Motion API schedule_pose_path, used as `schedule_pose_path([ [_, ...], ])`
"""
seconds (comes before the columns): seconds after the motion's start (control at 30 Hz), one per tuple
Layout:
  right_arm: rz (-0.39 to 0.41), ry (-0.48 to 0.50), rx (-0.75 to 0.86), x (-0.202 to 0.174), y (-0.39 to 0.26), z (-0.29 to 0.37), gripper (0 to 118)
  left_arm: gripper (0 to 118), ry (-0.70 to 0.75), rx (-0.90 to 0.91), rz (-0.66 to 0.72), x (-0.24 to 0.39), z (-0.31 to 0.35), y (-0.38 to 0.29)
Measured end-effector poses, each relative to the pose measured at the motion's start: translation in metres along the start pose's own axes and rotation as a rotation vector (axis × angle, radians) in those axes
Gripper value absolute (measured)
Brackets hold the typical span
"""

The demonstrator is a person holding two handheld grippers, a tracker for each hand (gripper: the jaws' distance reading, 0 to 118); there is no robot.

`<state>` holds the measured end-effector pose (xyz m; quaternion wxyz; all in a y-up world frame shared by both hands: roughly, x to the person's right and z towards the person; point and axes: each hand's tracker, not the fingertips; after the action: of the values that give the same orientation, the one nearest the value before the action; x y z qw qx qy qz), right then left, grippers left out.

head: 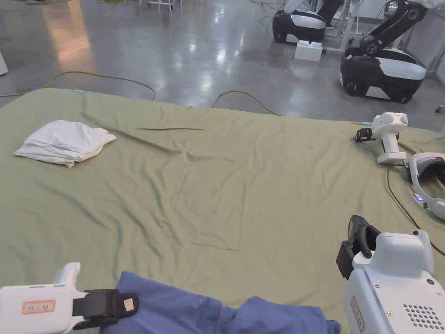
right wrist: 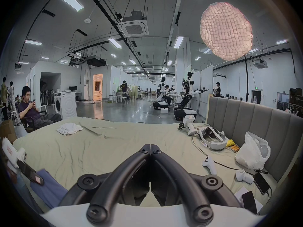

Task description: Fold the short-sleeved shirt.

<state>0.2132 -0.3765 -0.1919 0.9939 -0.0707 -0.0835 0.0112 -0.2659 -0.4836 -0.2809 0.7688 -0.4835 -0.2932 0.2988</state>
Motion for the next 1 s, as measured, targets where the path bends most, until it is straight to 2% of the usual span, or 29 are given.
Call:
schedule_pose_path([
  [0.13, -0.004, -0.001, -0.004, 0.003, 0.0, -0.001, 0, 12, 0.163, 0.03, -0.06, 0.02, 0.05, 0.024],
  [0.23, -0.006, 0.005, -0.005, 0.004, -0.001, -0.003, 0, 12, 0.339, 0.045, -0.125, 0.039, 0.078, 0.037],
  [0.33, -0.009, 0.013, -0.007, 0.002, -0.003, -0.004, 0, 12, 0.424, 0.037, -0.107, 0.05, 0.083, 0.045],
  [0.57, -0.024, 0.026, -0.015, -0.001, -0.006, -0.004, 0, 12, 0.464, -0.022, -0.176, 0.101, 0.037, 0.03],
  [0.87, -0.021, 0.019, -0.028, 0.002, -0.008, 0.001, 0, 12, 0.409, -0.128, -0.254, 0.16, -0.038, 0.005],
  [1.0, -0.025, 0.01, -0.037, 0.005, -0.01, 0.002, 0, 12, 0.389, -0.167, -0.225, 0.162, -0.079, 0.001],
])
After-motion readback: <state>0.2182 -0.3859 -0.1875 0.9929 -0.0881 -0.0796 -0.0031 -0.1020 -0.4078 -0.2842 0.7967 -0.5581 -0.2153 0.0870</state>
